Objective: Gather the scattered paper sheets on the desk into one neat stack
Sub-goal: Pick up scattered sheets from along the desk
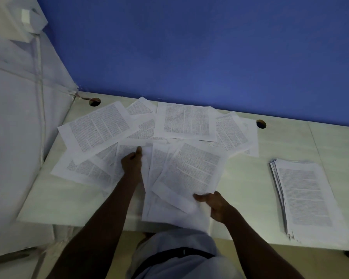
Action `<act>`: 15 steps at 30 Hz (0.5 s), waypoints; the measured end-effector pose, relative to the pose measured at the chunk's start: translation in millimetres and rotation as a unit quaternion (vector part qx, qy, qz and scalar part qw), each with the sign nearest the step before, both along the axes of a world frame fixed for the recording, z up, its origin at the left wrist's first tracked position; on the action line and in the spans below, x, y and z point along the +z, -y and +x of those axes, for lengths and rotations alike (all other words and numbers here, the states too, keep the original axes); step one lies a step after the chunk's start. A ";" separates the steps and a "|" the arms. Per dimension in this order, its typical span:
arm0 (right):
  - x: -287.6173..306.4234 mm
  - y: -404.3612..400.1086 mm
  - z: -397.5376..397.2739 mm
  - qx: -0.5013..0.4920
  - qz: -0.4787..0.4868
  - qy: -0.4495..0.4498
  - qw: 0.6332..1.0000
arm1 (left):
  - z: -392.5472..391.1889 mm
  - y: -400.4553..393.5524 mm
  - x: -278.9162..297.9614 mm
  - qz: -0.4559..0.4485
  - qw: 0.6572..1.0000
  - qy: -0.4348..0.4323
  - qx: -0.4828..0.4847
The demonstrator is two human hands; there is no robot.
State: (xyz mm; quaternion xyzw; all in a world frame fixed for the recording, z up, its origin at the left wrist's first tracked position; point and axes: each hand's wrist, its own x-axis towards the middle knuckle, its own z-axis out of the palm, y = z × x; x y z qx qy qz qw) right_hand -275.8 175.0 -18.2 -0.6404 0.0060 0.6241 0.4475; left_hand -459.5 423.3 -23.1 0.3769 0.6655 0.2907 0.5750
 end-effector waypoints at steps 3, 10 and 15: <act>1.2 17.7 22.6 -0.037 -0.004 -0.004 0.999 | -11.6 -19.4 13.5 0.057 0.997 -0.032 0.039; -41.8 38.9 44.6 -0.105 0.061 0.002 0.993 | -24.0 4.5 14.3 -0.091 0.993 -0.017 -0.077; 8.3 19.1 29.8 -0.036 0.054 0.025 0.998 | -17.2 27.4 29.9 -0.206 0.909 -0.053 -0.358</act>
